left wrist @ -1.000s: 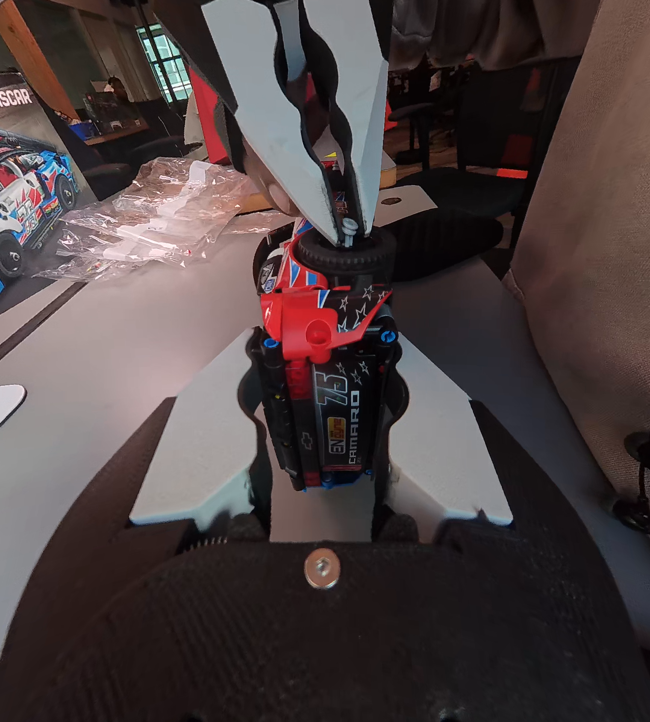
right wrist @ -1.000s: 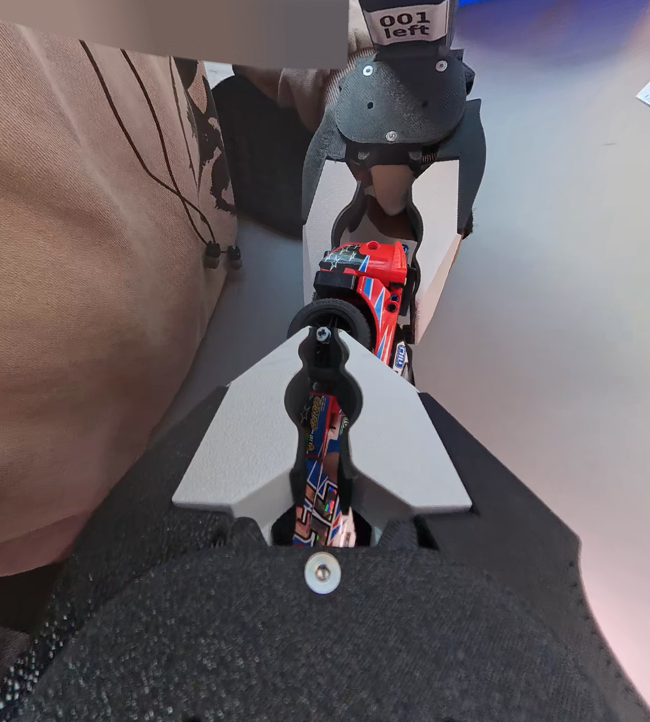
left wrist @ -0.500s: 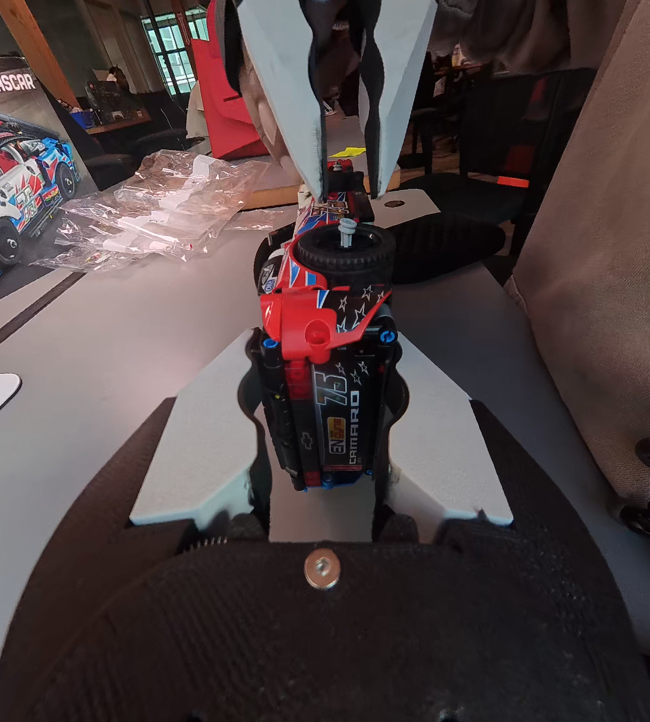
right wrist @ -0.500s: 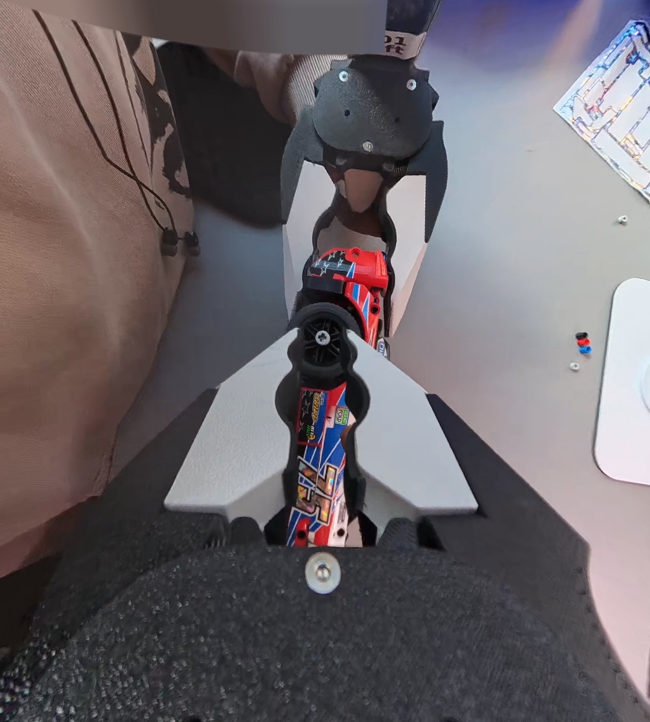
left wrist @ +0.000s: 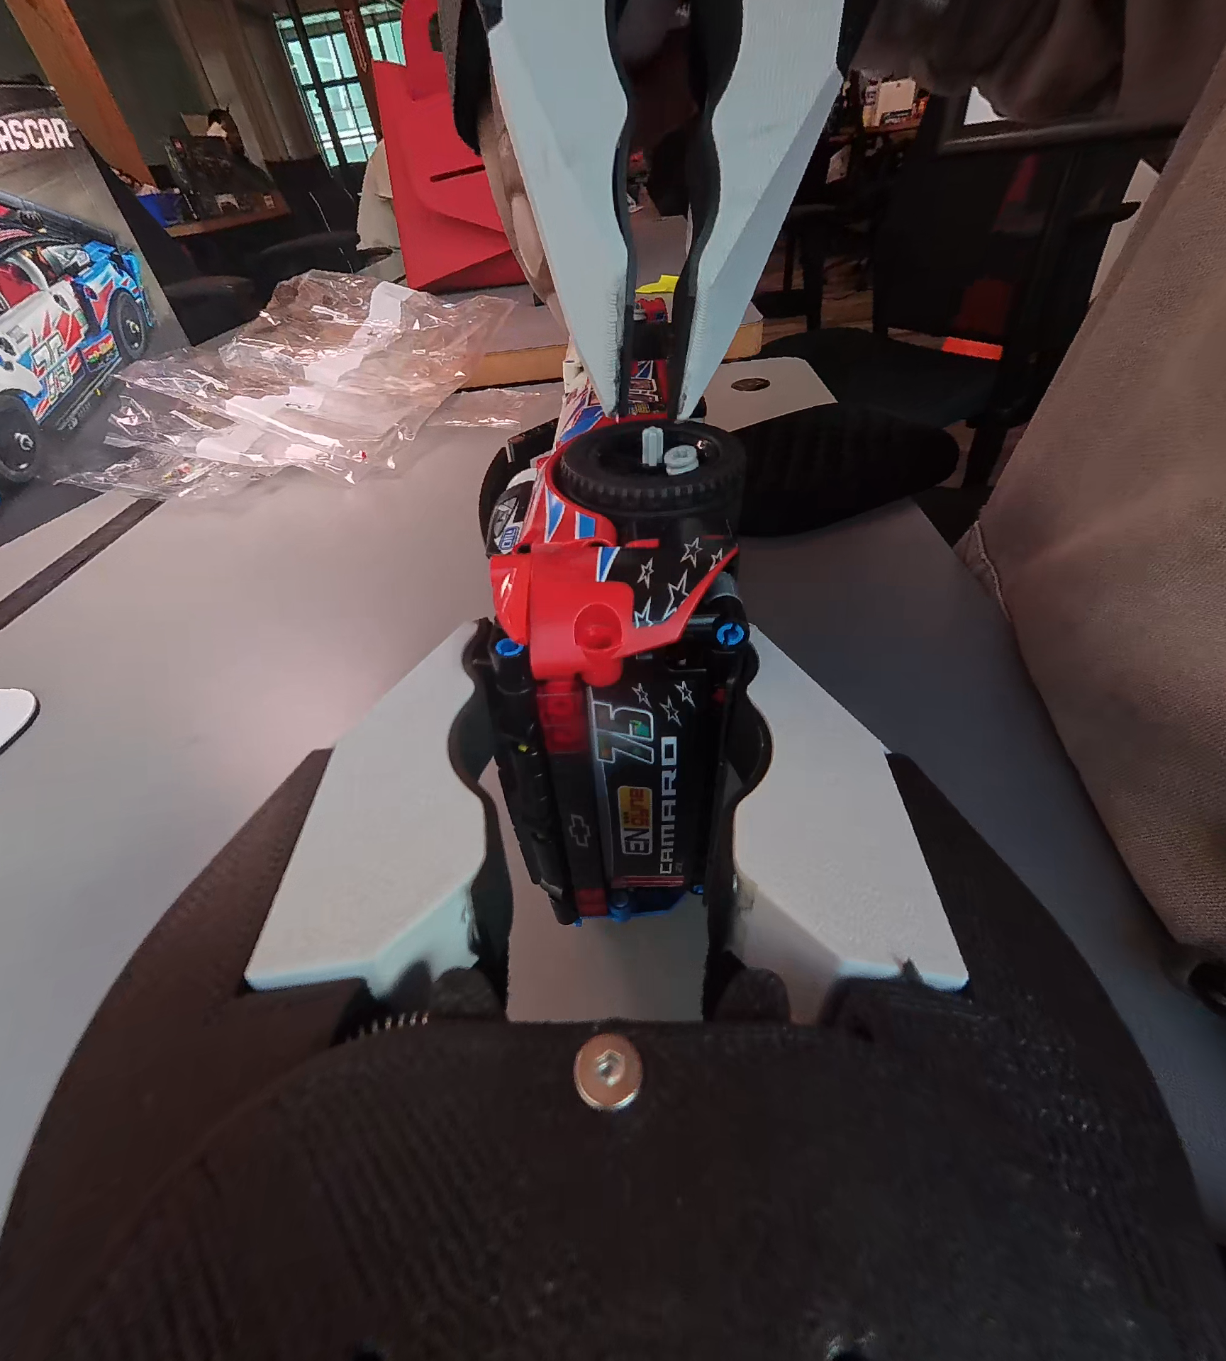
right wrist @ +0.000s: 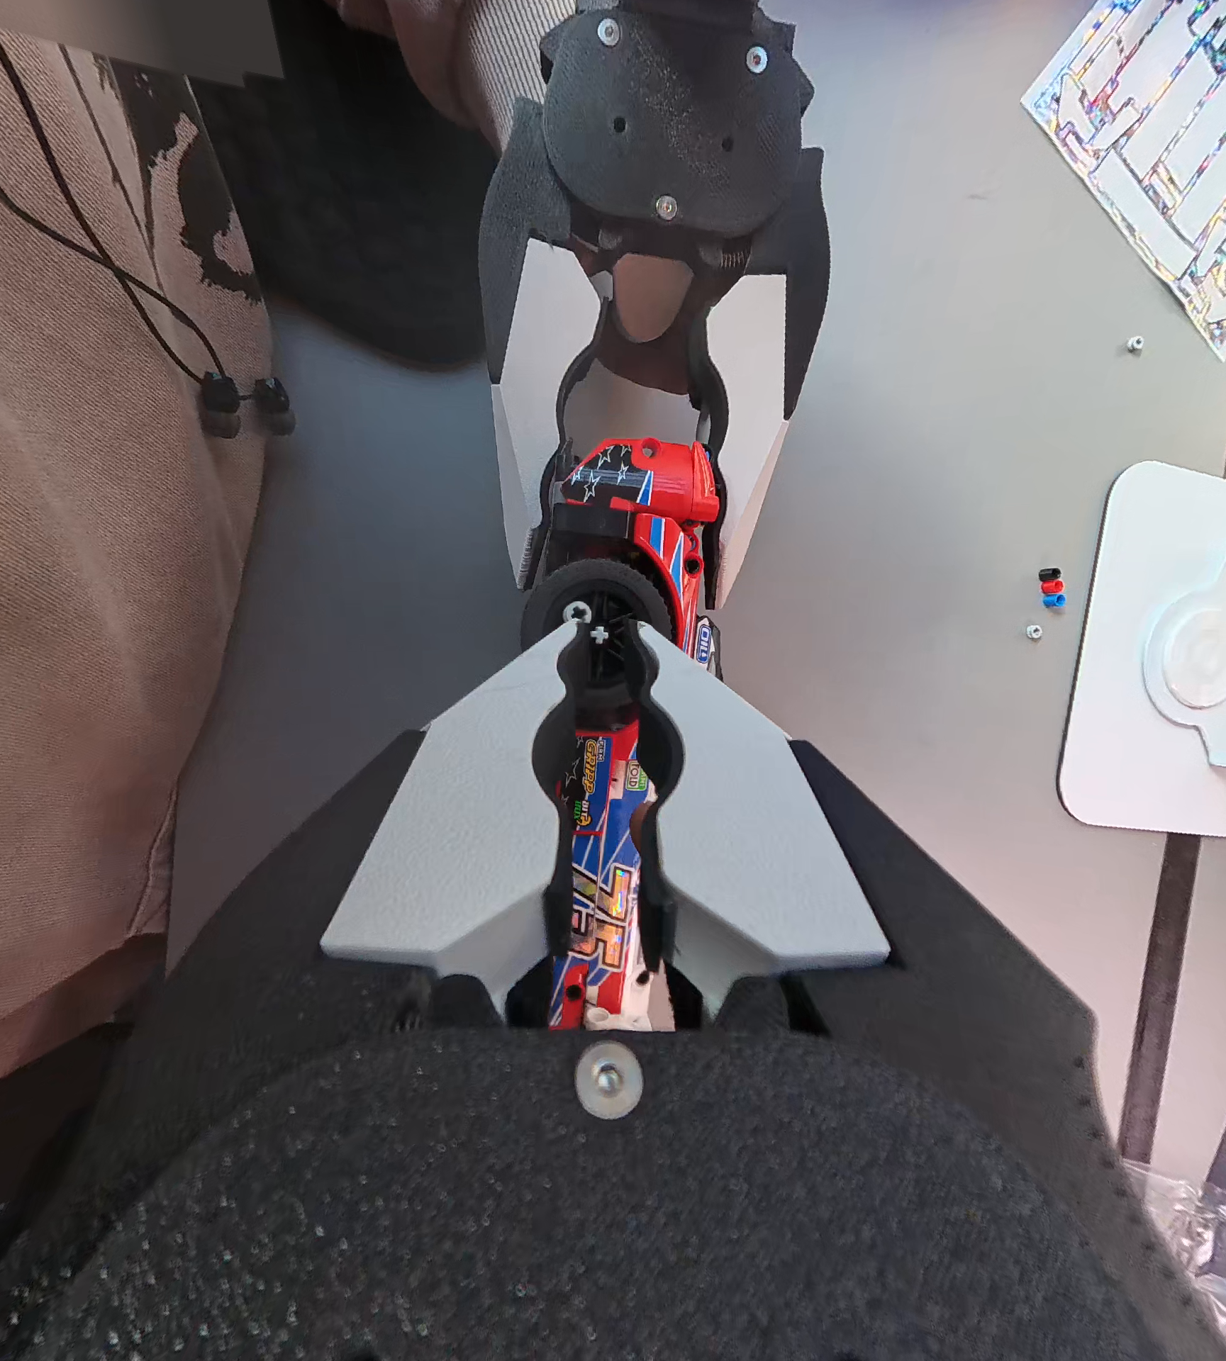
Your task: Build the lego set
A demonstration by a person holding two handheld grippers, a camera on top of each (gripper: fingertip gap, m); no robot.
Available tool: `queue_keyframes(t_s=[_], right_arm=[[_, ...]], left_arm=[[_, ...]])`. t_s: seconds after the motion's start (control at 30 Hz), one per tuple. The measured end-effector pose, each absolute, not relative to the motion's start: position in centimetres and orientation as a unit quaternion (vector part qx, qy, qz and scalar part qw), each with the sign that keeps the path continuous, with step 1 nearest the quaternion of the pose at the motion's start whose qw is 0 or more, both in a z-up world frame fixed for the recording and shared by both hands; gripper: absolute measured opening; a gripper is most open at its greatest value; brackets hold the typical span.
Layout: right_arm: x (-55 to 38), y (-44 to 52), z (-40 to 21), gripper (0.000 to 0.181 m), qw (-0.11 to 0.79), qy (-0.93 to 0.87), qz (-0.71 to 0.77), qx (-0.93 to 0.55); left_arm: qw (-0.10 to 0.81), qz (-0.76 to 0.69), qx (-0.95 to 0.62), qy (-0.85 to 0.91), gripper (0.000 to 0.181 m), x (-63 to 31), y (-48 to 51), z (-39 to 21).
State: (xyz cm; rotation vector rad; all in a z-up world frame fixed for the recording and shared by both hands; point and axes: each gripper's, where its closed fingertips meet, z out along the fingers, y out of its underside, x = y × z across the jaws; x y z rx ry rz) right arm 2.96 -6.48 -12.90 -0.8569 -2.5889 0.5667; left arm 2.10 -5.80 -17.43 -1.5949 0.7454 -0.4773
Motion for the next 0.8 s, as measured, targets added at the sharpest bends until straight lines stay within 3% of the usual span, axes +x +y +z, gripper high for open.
queue_keyframes(t_s=[0.8], right_arm=[[3.3,-7.2,-14.2,0.005,0.057,-0.974,0.133,-0.173]], left_arm=[[0.613,-0.203,-0.689,0.329,0.061,2.2,-5.9,-17.4]])
